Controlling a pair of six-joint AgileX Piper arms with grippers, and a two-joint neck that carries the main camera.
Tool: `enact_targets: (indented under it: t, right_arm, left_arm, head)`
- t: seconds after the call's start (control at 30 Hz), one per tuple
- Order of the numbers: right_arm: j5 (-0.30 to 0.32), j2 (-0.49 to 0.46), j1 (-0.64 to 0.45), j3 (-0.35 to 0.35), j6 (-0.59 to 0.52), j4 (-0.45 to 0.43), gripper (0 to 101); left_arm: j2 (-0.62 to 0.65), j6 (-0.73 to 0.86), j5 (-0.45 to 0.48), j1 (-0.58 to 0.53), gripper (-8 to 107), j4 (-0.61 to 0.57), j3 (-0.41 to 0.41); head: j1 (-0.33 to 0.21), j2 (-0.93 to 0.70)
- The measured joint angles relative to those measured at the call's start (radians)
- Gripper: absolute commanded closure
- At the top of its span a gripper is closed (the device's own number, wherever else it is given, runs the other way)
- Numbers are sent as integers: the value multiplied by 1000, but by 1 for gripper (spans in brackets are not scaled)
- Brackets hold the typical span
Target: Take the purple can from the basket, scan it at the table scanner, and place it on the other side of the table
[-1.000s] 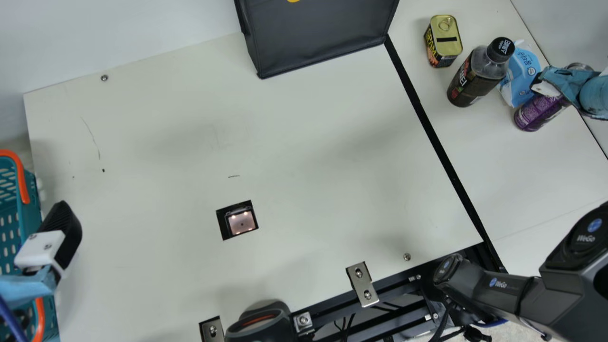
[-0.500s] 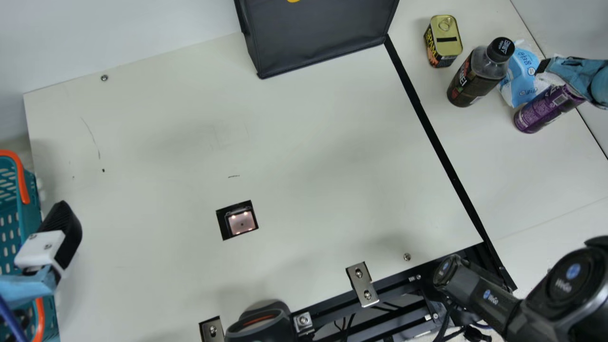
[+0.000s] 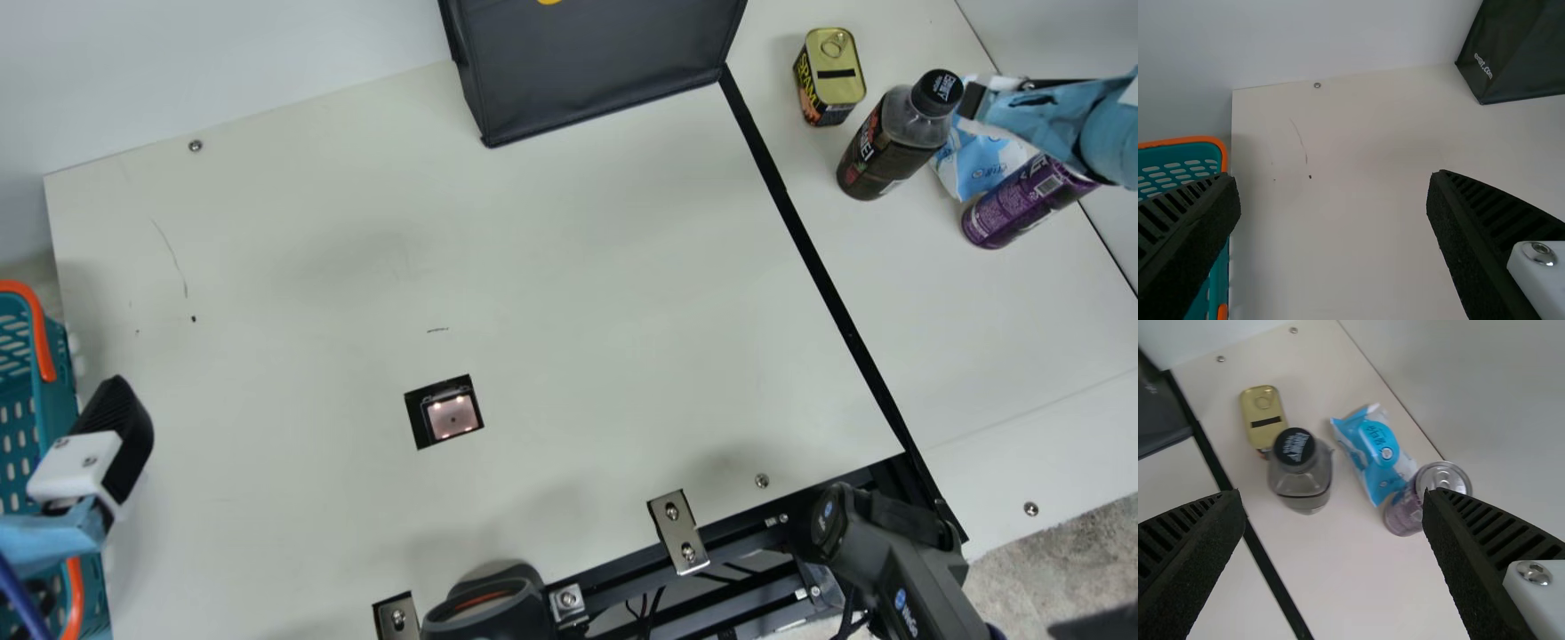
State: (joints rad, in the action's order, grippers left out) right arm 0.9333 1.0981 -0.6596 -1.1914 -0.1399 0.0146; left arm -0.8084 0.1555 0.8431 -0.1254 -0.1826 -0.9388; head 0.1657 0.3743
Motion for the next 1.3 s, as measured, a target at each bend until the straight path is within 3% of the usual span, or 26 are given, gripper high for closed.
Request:
enact_targets:
  t: [0.23,0.5,1.03,1.3]
  right_arm:
    - [54,-65,180,-11,52,-40,6]
    - [56,-71,204,-11,55,-43,6]
    - [197,-247,481,-21,108,-33,6]
    - [260,-331,624,-25,131,-31,6]
  left_arm:
    - [0,0,0,0,9,0,0]
    - [2,-7,7,6,9,7,-6]
    - [42,-124,282,78,9,128,-208]
    - [52,-156,368,97,9,157,-265]
  head:
    - [0,0]
    - [0,0]
    - [0,-341]
    - [0,-344]
